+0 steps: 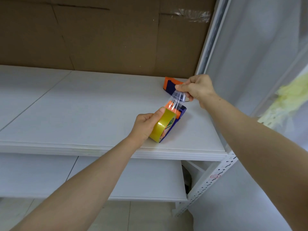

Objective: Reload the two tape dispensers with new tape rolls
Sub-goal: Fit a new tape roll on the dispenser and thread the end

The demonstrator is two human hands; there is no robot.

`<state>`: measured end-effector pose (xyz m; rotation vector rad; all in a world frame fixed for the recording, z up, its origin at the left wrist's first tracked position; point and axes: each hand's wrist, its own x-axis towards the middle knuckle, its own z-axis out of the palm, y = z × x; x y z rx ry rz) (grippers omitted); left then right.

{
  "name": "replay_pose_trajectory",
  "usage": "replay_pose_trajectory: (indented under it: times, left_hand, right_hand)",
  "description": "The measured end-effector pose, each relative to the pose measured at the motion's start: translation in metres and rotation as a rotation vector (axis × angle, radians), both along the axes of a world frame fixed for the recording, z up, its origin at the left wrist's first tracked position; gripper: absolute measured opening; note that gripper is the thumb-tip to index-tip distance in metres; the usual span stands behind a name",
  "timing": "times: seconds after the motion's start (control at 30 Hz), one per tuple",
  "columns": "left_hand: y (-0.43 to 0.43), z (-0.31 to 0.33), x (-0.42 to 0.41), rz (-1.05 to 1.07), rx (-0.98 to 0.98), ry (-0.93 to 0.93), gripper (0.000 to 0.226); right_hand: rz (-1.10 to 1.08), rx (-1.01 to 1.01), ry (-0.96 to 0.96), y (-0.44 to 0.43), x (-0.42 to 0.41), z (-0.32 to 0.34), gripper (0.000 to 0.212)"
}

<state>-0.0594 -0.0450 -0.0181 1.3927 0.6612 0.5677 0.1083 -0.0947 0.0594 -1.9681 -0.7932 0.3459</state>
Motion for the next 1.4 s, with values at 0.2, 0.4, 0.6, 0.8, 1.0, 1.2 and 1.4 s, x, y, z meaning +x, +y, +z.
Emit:
replay_pose_trajectory:
  times: [0.2,0.4,0.6,0.8,1.0,1.2,1.4]
  left_hand:
    - [0.001,0.001,-0.007,-0.124,-0.082,-0.038,0.027]
    - [0.008,-0.007,-0.010,-0.105,-0.126,-0.068,0.019]
    - [0.009,-0.010,-0.008,-0.065,-0.153,-0.075,0.032]
    - [0.011,-0.010,0.000,-0.006,-0.069,0.019,0.034]
    - [0.007,-0.003,0.002,0.017,-0.048,0.055,0.040]
    - [0.007,-0.002,0.004,0.064,0.000,0.116,0.049]
    - [0.010,-0.005,0.002,0.049,0.027,0.186,0.046]
  right_hand:
    - [-0.030,-0.082,0.112,-0.009,0.011,-0.019,0.021]
    - [-0.027,-0.139,0.157,-0.004,0.010,-0.033,0.029]
    - [-0.022,-0.173,0.144,-0.003,0.011,-0.040,0.024]
    - [-0.065,-0.024,0.092,-0.003,0.011,-0.038,0.023]
    - [-0.088,0.032,0.075,-0.005,0.012,-0.034,0.024]
    - [-0.087,-0.172,0.128,-0.009,0.019,-0.035,0.024]
    - [-0.053,-0.174,0.369,-0.020,0.021,-0.035,0.025]
